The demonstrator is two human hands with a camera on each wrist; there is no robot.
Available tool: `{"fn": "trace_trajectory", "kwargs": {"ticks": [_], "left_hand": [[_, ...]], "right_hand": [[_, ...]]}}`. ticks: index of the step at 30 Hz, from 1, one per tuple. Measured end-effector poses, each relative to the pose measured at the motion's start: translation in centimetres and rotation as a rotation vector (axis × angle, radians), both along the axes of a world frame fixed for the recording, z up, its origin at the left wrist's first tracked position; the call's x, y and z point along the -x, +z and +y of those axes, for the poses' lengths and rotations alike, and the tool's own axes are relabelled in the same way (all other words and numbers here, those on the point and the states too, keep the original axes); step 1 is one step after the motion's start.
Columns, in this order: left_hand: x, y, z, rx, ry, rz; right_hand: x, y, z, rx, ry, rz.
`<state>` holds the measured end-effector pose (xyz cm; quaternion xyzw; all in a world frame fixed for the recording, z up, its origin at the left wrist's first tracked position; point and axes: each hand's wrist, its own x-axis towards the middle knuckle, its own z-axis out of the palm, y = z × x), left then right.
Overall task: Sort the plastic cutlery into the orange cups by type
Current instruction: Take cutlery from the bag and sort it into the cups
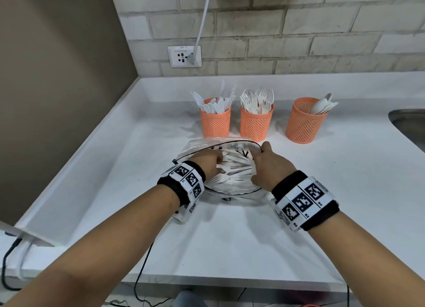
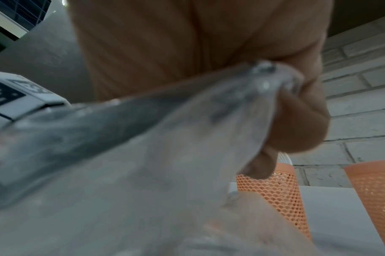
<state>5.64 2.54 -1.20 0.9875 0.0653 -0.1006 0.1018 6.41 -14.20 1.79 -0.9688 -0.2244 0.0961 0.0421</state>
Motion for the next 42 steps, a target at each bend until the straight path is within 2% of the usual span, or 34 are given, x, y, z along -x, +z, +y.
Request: {"fn": "trace_trajectory", "kwargs": {"ticks": [7, 12, 15, 19, 24, 28, 33, 42], "left_hand": [[-0.2, -0.1, -1.1, -0.096, 0.019, 0.085], [0.6, -0.3, -1.2, -0.055, 0.01, 0.078], [0.8, 0.5, -0.8, 0.054, 0.044, 0.062], [1.8, 2.9, -0.5, 0.252, 0.012, -0.113], [3.5, 4.4, -0.2, 0.408, -0.029, -0.226], [3.9, 4.9, -0.2, 0.703, 0.034, -0.291], [3.9, 5.5, -0.4, 0.968, 0.176, -0.172], [3.6, 5.6, -0.3, 1.053, 0.151, -0.045]], "right_hand": [[0.2, 0.0, -0.3, 0.009, 0.004, 0.011], [0.4, 0.0, -0.5, -0.013, -0.002, 0.006], [0.6, 0.1, -0.6, -0.044, 0.003, -0.018], [0.6, 0.4, -0.7, -0.183, 0.021, -0.137], [0.7, 1.0, -0.6, -0.339, 0.002, -0.209], [1.2, 1.4, -0.1, -0.355, -0.017, -0.216], [1.4, 1.7, 0.5, -0.281, 0.01, -0.192], [1.1, 1.6, 1.3, -0.275, 0.132, -0.272]]}}
